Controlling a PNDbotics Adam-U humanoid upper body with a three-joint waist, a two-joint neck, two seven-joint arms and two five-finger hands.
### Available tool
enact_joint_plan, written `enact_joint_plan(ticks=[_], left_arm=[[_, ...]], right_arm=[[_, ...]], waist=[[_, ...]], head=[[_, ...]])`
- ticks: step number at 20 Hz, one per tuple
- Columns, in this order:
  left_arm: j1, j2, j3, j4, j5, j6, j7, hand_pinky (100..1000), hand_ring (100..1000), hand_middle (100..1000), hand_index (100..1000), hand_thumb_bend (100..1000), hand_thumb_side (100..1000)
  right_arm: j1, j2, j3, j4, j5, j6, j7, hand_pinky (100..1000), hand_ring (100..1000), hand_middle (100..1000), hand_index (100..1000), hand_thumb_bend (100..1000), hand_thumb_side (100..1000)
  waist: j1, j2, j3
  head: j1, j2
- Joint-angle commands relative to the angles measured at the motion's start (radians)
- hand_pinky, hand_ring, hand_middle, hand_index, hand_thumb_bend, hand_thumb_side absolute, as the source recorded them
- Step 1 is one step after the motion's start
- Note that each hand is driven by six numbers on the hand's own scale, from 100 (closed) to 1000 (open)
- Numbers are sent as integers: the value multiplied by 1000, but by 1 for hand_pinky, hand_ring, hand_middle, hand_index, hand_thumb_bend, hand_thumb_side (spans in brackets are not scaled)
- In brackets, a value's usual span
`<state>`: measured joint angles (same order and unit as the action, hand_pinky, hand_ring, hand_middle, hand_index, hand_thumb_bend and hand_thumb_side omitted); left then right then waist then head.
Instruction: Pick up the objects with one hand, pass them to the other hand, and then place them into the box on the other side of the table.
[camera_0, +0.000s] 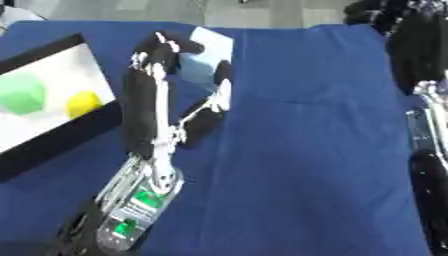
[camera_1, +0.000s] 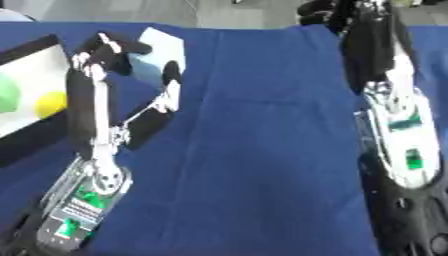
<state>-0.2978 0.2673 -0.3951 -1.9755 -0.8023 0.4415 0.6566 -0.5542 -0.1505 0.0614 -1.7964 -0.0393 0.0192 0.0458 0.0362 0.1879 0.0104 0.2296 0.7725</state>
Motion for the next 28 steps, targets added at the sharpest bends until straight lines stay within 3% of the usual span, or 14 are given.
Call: enact_joint_plan(ticks=[1,8,11,13,14,15,16,18,20,22,25,26,28], left_arm=[[38,112,112,-24,-21,178,76,487,450,266,407,100,100],[140,347,325,-25,8,433,-169,505,460,281,425,100,100],[167,409,385,4,38,462,-323,532,469,298,453,100,100],[161,446,394,97,33,465,-450,561,487,329,491,150,100],[152,459,392,145,24,465,-515,601,518,385,550,214,100],[142,469,385,194,12,465,-589,667,605,506,692,369,117],[130,477,375,239,-3,465,-669,704,654,572,766,458,177],[108,481,366,295,-50,465,-811,782,772,718,866,743,326],[99,476,365,308,-93,466,-922,851,861,824,932,913,447],[99,470,370,276,-132,466,-1001,878,902,868,952,952,511],[111,457,401,153,-210,466,-1026,889,934,915,973,996,605],[118,454,411,102,-240,466,-1021,887,929,915,970,993,606],[121,440,430,11,-300,458,-980,864,931,893,938,898,562]], right_arm=[[-2,-19,-18,-23,46,-10,8,638,621,596,837,100,935],[19,-25,-16,-19,83,-27,61,644,629,600,842,100,943],[24,-26,-10,-19,94,-37,102,646,634,605,850,100,951],[27,-25,-8,-19,100,-45,126,646,634,606,851,100,953],[29,-24,-8,-18,101,-47,134,646,634,606,852,100,955],[30,-23,-8,-17,102,-50,141,646,634,606,853,100,959],[32,-22,-8,-15,104,-51,147,646,634,607,854,100,962],[34,-20,-9,-13,106,-54,155,645,634,607,855,100,964],[35,-19,-11,-12,107,-56,160,645,634,606,855,100,968],[37,-19,-14,-12,109,-57,163,644,633,606,855,100,969],[39,-20,-18,-10,111,-58,164,643,633,606,855,100,965],[40,-20,-20,-9,113,-58,164,643,632,606,855,100,961],[42,-20,-24,-9,116,-61,164,644,633,606,848,100,951]], waist=[[23,-40,2],[58,-58,5],[64,-66,4],[64,-71,-1],[63,-73,-3],[61,-74,-5],[59,-75,-7],[56,-76,-10],[53,-75,-11],[52,-73,-10],[50,-70,-5],[50,-70,-3],[48,-70,2]], head=[[119,-2],[258,-2],[312,-2],[329,-2],[330,-2],[328,-2],[326,-2],[323,-2],[315,-2],[308,-2],[294,-2],[289,-2],[274,-2]])
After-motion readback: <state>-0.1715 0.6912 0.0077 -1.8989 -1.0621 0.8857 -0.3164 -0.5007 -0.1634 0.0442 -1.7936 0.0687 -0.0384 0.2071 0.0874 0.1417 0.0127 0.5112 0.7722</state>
